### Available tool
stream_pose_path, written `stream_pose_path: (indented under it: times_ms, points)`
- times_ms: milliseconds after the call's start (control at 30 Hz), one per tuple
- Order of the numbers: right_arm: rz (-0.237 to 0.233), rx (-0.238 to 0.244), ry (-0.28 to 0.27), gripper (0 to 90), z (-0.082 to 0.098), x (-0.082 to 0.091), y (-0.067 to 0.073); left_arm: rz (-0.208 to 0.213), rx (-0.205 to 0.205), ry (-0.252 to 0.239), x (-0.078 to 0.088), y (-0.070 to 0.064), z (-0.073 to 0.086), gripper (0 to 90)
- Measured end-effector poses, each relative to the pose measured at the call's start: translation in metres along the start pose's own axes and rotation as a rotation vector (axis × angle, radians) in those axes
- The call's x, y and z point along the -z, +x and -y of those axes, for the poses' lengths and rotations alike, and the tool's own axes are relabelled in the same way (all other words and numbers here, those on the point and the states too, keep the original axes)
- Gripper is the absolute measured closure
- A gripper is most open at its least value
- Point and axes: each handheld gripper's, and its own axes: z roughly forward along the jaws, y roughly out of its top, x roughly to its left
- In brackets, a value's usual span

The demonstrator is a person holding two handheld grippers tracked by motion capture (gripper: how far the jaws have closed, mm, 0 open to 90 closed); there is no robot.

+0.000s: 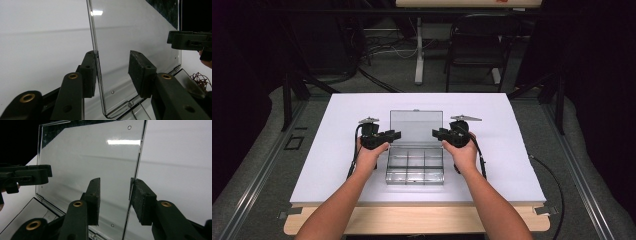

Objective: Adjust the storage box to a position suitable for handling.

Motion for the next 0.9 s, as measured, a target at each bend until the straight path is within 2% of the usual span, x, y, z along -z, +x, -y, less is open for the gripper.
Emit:
stream_pose_path:
  times_ms: [433,900]
  points:
    - [0.004,-0.029,0.012,57.1,0.002,-0.007,-0.003,0.010,0.052,0.009,-0.005,0.004,0.002,57.4]
    - [0.022,-0.044,0.027,52.8,0.002,-0.012,-0.001,0.011,0.062,0.022,-0.006,0.006,0.003,55.8]
